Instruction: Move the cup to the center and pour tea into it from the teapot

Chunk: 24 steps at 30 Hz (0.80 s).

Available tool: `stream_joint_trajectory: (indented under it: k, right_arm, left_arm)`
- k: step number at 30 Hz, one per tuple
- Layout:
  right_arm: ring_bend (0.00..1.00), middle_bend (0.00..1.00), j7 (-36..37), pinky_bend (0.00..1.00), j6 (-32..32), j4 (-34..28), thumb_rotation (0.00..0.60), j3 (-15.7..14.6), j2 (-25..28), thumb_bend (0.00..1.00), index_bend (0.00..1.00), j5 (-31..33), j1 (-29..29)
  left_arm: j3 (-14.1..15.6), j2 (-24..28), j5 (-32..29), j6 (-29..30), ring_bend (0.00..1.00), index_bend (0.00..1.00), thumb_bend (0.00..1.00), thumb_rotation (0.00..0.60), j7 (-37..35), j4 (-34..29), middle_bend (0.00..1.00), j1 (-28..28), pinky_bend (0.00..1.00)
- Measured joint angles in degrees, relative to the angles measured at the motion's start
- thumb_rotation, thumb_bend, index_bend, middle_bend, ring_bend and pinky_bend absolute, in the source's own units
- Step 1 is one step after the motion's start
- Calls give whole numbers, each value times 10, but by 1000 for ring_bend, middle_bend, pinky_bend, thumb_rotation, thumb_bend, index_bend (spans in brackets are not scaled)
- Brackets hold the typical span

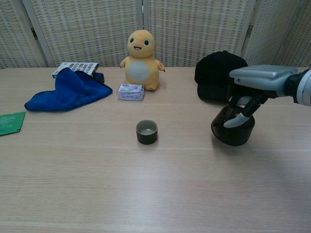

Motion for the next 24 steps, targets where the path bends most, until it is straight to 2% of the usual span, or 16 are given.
stream_joint_trajectory:
  k: [3, 7, 10, 15, 24]
  right_arm:
    - [963, 973, -5, 47, 3, -12, 416, 2, 6, 28, 1000, -1, 2]
    - [963, 973, -9, 73, 12, -23, 418, 5, 10, 166, 1000, -5, 4]
    - [963, 973, -12, 103, 17, -29, 417, 7, 11, 231, 1000, -7, 5]
    - [963, 973, -18, 162, 26, -33, 417, 7, 10, 283, 1000, -9, 5]
    - [963, 973, -24, 398, 30, -33, 416, 14, 3, 343, 1000, -10, 14]
  left_arm:
    - [0, 1, -2, 1, 367, 90, 70, 172, 1, -1, 245, 1, 261]
    - [0, 1, 0, 4, 367, 91, 70, 174, 1, -2, 245, 2, 260]
    - [0, 1, 1, 6, 367, 91, 70, 174, -1, -2, 245, 3, 259]
    - [0, 1, 1, 8, 367, 91, 70, 176, -3, -1, 245, 5, 259]
    - [-1, -1, 3, 8, 367, 92, 70, 176, -4, 1, 245, 4, 258]
